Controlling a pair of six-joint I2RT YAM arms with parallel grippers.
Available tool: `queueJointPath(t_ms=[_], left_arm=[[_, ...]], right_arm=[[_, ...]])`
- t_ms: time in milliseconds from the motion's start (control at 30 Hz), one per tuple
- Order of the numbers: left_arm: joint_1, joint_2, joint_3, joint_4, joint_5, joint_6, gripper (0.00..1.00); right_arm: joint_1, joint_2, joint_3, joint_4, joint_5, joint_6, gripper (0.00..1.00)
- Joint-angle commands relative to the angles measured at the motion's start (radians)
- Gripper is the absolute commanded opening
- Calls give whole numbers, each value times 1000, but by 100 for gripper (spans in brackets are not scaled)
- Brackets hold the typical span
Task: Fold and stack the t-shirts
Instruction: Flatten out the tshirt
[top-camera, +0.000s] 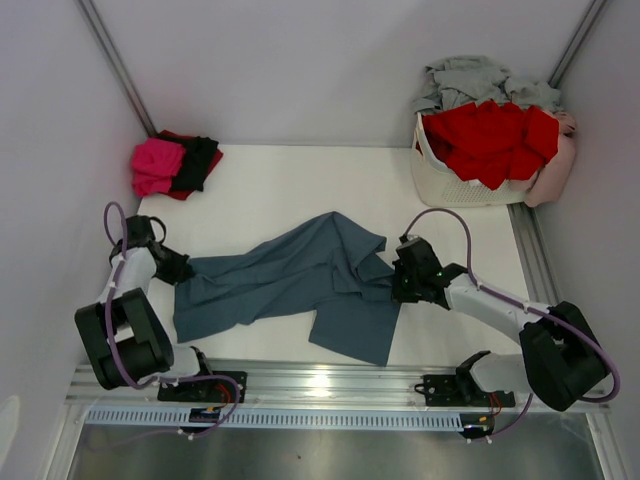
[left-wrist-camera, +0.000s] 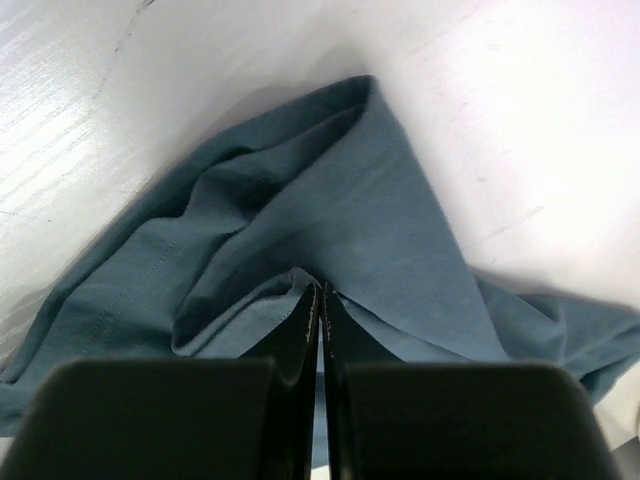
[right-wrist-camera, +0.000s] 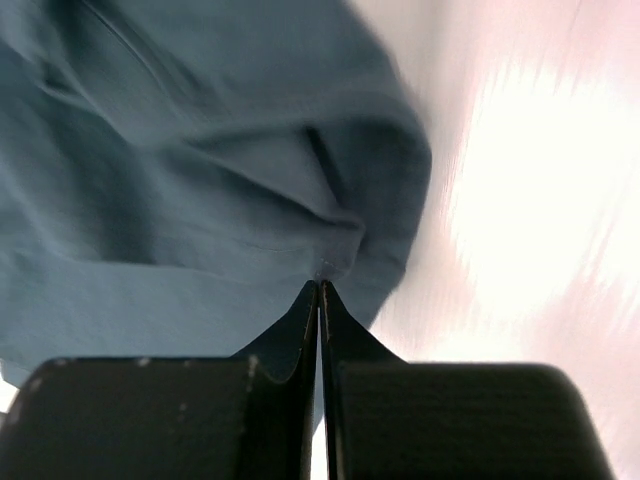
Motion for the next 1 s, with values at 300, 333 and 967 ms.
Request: queueJointPath(t_ms=[300, 333, 967], left_arm=[[-130, -239, 167, -47, -89, 46, 1], [-154, -252, 195, -66, -104, 62, 1], [-346, -443, 466, -253, -509, 181, 1]], right_arm=[[-6, -6, 396, -140, 308, -120, 0], [-4, -11, 417, -145, 327, -122, 0], [-17, -287, 640, -171, 946, -396, 0]])
